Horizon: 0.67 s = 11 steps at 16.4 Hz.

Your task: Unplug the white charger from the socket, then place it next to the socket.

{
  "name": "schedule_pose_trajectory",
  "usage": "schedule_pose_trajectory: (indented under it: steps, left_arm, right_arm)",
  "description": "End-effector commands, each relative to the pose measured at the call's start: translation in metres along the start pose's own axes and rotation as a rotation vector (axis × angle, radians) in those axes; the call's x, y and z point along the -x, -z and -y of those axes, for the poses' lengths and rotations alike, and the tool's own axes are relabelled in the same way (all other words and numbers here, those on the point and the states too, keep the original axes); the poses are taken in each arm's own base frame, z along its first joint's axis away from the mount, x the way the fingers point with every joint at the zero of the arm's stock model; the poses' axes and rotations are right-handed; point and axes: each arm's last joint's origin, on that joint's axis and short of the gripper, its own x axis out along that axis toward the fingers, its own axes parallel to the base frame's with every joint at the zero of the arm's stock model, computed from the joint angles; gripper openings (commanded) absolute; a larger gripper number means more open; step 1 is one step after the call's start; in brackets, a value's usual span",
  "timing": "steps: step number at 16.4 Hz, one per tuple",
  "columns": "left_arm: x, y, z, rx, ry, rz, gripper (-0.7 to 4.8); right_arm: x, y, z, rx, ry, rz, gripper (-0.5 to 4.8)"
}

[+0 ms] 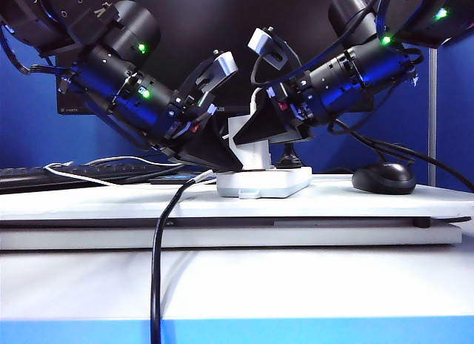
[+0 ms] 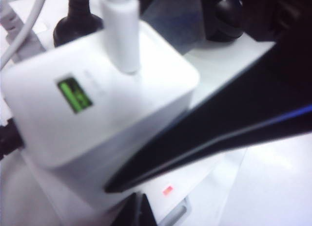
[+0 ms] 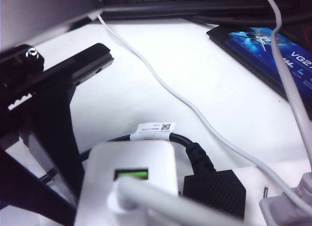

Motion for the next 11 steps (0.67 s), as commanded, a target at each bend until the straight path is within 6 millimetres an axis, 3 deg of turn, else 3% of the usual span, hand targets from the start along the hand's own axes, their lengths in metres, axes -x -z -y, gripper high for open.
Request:
schedule_pose_trajectory:
  steps: [1,11]
  left_arm:
    - [-0.0067,0.0257,0.0012,0.077,-0.037,-0.173,-0.05]
    - [-0.0066,0.0258,0.0013,0.078,-0.037,-0.174,-0.05]
  right_arm:
    - [0.0096,-0.0448,-0.0081,0.164,-0.077,0.251,0.30]
    - [0.0121,-0.0482,-0.0092,0.215,-0.067,0.266,0.30]
